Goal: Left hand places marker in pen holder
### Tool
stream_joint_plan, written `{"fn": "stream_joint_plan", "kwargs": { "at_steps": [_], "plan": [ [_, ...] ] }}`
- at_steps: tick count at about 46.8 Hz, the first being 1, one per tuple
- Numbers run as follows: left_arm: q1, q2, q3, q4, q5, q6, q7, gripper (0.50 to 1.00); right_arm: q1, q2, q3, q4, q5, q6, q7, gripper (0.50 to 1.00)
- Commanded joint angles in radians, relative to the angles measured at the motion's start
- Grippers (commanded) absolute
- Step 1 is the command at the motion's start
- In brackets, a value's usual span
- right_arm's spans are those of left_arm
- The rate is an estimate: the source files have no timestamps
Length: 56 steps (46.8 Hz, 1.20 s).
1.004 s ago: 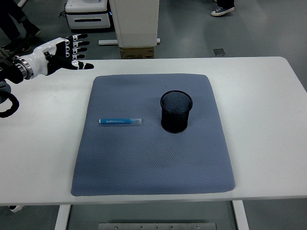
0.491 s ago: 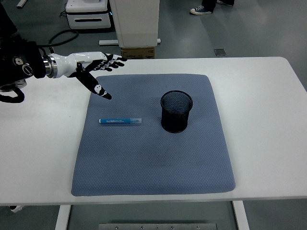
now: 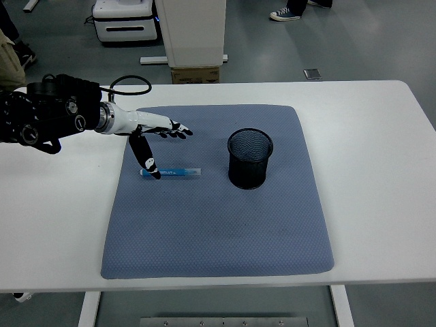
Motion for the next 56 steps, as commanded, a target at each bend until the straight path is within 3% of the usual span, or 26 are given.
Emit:
{"fn": "stream_joint_plan", "kwargs": {
  "at_steps": [1,20,27,56],
  "plan": [
    [-0.002,-0.01,0.016,0.0,0.001,0.001,0.001,1.0,0.0,0.0,0.0,0.0,0.0,0.0,0.0,1.0],
    [-0.028,-0.057,0.027,-0.001,0.014,-0.004,-0.005,1.0,0.0,0.0,0.0,0.0,0.0,0.0,0.0,1.0],
    [-0.031,-0.064,0.032,-0.001,0.103,-0.044,-0.009,1.0,0.0,0.0,0.0,0.0,0.0,0.0,0.0,1.0],
    [-0.042,-0.085,0.043,0.006,0.161,-0.047,0.01,1.0,0.0,0.0,0.0,0.0,0.0,0.0,0.0,1.0]
  ]
}}
